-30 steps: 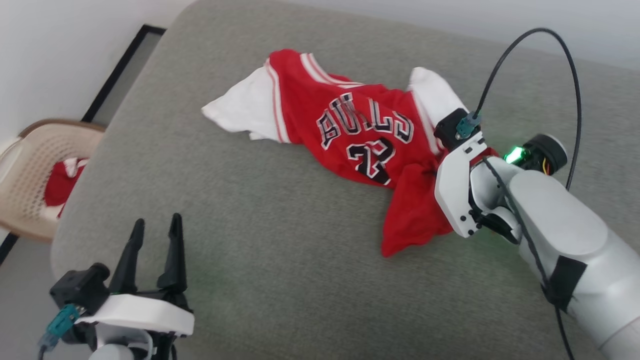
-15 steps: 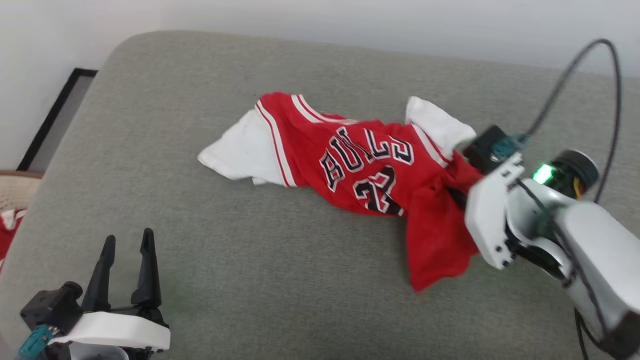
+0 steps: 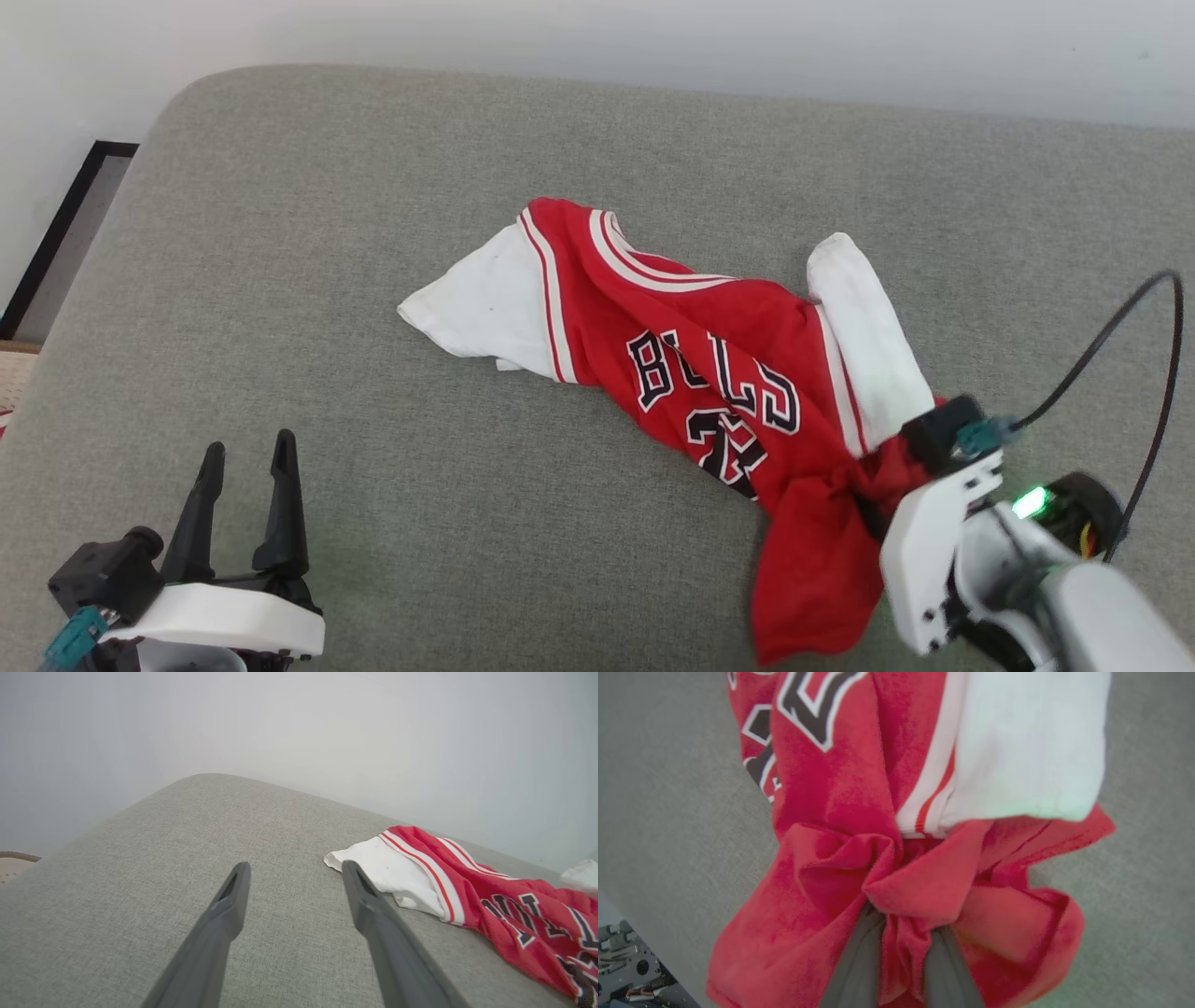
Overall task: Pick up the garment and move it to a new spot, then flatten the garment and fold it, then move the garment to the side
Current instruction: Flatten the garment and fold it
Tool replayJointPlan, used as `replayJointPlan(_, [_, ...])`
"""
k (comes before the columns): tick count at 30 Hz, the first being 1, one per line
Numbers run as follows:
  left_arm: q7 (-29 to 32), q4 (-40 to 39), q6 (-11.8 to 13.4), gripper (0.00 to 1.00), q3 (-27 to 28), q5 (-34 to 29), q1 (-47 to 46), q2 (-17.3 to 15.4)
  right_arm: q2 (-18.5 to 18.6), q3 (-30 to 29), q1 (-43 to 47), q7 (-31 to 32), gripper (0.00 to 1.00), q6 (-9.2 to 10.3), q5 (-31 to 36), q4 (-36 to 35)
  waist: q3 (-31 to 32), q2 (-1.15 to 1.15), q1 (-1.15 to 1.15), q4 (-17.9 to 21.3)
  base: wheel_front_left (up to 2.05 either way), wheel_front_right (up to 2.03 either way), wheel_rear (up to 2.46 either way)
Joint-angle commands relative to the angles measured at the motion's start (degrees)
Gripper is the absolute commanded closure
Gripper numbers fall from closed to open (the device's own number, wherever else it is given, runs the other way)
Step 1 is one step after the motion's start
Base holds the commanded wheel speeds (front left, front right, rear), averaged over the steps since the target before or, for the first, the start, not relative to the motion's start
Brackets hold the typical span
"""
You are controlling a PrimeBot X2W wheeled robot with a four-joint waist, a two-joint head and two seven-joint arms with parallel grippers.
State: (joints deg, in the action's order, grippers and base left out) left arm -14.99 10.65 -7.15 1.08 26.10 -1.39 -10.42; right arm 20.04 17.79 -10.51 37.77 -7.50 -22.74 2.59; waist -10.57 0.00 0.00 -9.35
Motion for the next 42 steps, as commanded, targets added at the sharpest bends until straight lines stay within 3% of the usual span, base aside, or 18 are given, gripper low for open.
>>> replayJointPlan(1, [-0.26,0.08,-0.33,0.00,-0.03,-0.12,-0.74,-0.05,-0.30,0.08,0.74,-0.68,0.70,0.00,0.94,0.80,-0.03,0.00,0.00,0.06,0.00,0.00,0.00])
replayJointPlan(2, [-0.26,0.20,-0.34,0.00,-0.12,-0.05,-0.73,-0.03,-0.21,0.39,0.55,-1.30,0.37,0.01,2.31,1.87,-0.05,0.00,0.00,0.07,0.00,0.00,0.00])
replayJointPlan(3, [-0.26,0.38,-0.34,0.00,-0.23,-0.08,-0.65,-0.08,-1.43,0.65,0.78,-1.92,0.21,0.02,1.60,3.08,-0.04,0.00,0.00,0.11,0.00,0.00,0.00])
replayJointPlan(5, [-0.26,0.53,-0.35,0.00,-0.19,-0.02,-0.52,-0.12,-2.09,1.13,0.60,-3.28,0.00,0.01,2.43,5.24,0.00,0.00,0.00,0.31,0.00,0.00,0.00])
replayJointPlan(10, [-0.26,0.72,-0.27,0.00,-0.39,0.09,0.00,-0.23,-2.96,-0.89,0.60,-6.28,0.00,0.04,1.54,6.60,0.27,0.00,0.00,0.48,0.00,0.00,0.00])
replayJointPlan(24, [-0.27,-0.21,-0.29,0.00,-1.03,0.21,0.04,-0.50,-2.41,-9.60,-0.89,-6.94,0.00,0.02,3.64,-8.58,-0.69,0.00,0.00,0.38,0.00,0.00,0.00])
replayJointPlan(33, [-0.27,0.48,-0.30,0.00,-3.25,0.57,-2.44,-0.41,-1.43,-12.05,-8.49,-5.43,0.00,0.01,3.44,-0.28,-3.56,0.00,0.00,-2.72,0.00,0.00,0.00])
replayJointPlan(42, [-0.27,0.81,-0.30,0.00,-4.36,0.99,-4.08,-0.05,0.27,-6.99,-14.55,0.63,0.00,0.02,0.60,9.07,-6.50,0.00,0.00,-5.48,0.00,0.00,0.00])
